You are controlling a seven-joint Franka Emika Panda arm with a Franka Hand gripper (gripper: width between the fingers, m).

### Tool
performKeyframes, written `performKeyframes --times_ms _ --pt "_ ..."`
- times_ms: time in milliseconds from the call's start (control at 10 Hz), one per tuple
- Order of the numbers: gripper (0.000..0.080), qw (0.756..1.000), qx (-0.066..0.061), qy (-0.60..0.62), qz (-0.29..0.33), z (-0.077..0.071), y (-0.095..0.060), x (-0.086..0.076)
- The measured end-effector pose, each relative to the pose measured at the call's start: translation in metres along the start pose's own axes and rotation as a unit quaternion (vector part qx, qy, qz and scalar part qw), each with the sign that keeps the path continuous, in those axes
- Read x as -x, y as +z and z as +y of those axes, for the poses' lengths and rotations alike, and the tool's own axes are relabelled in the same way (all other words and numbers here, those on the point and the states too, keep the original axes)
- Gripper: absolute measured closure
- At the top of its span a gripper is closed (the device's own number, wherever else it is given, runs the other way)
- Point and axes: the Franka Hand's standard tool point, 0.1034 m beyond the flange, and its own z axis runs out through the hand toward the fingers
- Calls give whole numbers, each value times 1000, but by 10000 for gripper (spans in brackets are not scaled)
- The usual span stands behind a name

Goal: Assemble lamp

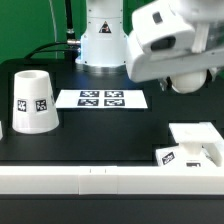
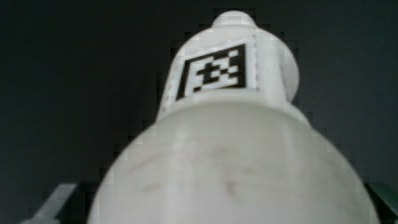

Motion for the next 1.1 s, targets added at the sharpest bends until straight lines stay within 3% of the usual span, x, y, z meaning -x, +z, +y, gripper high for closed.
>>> performKeyframes --times_ms 200,300,800,1000,1100 --pt "223 998 0 -3 57 9 -45 0" --pt "223 995 4 -1 99 11 -56 -7" --pt "223 960 29 3 280 20 -58 -17" --pt "223 932 53 -23 358 17 -67 -28" --pt "223 925 72 -49 371 13 -69 -32"
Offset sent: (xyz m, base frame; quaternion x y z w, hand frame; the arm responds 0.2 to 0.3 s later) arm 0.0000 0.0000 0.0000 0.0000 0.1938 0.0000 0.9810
